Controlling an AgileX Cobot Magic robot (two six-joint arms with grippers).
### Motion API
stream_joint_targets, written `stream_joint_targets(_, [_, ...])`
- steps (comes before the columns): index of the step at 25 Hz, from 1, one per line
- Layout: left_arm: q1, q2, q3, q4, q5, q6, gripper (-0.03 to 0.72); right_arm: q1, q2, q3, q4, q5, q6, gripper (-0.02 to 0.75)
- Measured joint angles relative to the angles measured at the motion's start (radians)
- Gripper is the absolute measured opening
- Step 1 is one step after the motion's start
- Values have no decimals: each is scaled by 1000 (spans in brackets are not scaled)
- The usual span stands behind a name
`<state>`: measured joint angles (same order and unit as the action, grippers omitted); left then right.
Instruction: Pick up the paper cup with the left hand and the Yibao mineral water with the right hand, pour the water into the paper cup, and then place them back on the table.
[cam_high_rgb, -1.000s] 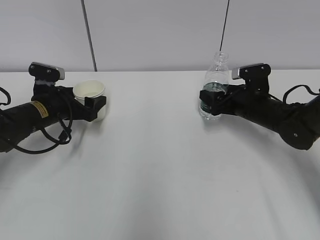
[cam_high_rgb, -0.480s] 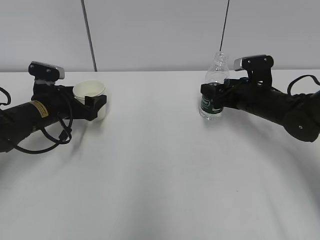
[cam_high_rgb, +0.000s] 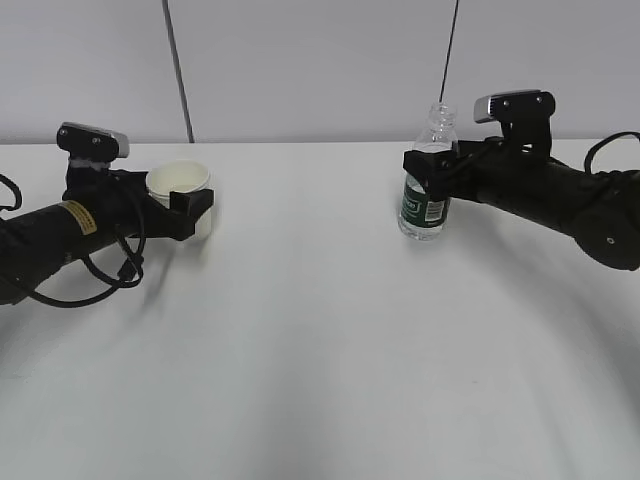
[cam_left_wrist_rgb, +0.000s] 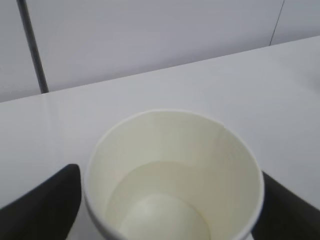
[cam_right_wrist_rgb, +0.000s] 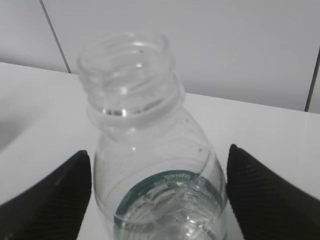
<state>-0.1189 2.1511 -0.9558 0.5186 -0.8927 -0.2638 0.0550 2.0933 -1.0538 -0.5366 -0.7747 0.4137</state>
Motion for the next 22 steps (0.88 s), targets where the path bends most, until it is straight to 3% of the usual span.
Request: stream_joint_targets(22, [0, -59, 1, 1, -10, 0, 591, 0, -74, 0, -21, 4, 20, 622])
